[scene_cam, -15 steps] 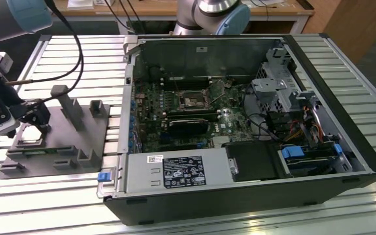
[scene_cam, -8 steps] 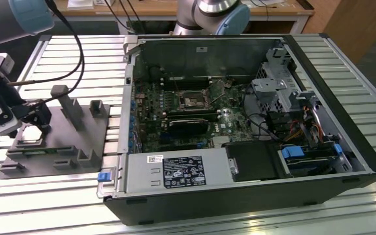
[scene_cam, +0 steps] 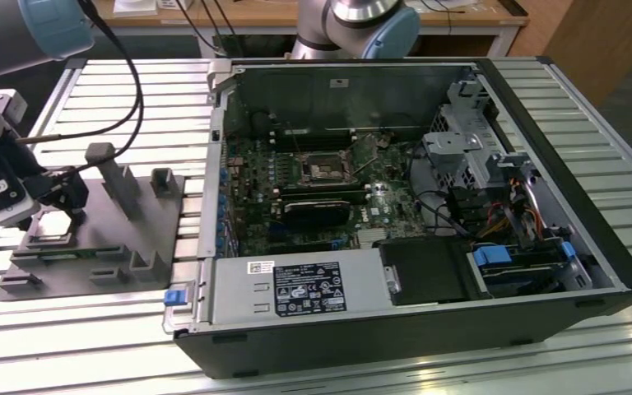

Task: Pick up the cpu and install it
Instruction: 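Pick up the cpu and move it towards the insertion slot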

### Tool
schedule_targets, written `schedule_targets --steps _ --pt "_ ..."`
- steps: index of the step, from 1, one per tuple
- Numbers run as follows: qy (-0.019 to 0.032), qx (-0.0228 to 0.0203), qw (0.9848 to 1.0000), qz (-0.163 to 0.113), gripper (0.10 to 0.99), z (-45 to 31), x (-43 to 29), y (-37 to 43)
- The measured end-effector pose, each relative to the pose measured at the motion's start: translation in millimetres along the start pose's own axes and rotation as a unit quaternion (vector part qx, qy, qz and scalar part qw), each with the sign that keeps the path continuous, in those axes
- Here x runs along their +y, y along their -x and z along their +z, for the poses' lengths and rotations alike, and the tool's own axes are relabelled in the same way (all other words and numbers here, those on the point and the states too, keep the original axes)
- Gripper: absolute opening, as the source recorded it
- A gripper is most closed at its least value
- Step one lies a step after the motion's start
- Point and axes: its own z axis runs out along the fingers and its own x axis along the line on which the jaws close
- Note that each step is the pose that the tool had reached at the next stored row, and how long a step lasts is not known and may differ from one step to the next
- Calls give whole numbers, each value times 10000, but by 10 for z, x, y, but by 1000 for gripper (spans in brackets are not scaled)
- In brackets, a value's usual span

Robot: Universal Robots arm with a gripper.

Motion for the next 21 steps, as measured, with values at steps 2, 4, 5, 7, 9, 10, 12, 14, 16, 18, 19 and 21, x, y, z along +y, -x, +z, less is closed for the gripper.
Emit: schedule_targets --steps 2,4,5,7,9,10,12,14,16,18,19,21 --pt "1 -2 10000 0 761 9 1 -5" --pt "0 -2 10000 0 761 19 0 -7" --pt "0 -1 10000 0 761 24 0 -9" --pt "0 -1 10000 0 761 31 1 -11" --pt "0 -2 10000 0 761 36 1 -12" --pt "0 -2 10000 0 761 39 1 -13" --pt "0 -2 10000 0 761 45 1 -15" --pt "0 -1 10000 0 761 48 2 -16" --pt "0 -1 10000 0 761 52 2 -17" --pt "0 -1 10000 0 761 57 2 -17" --pt "0 -2 10000 0 745 58 2 -17" --pt "0 -1 10000 0 682 60 2 -17"
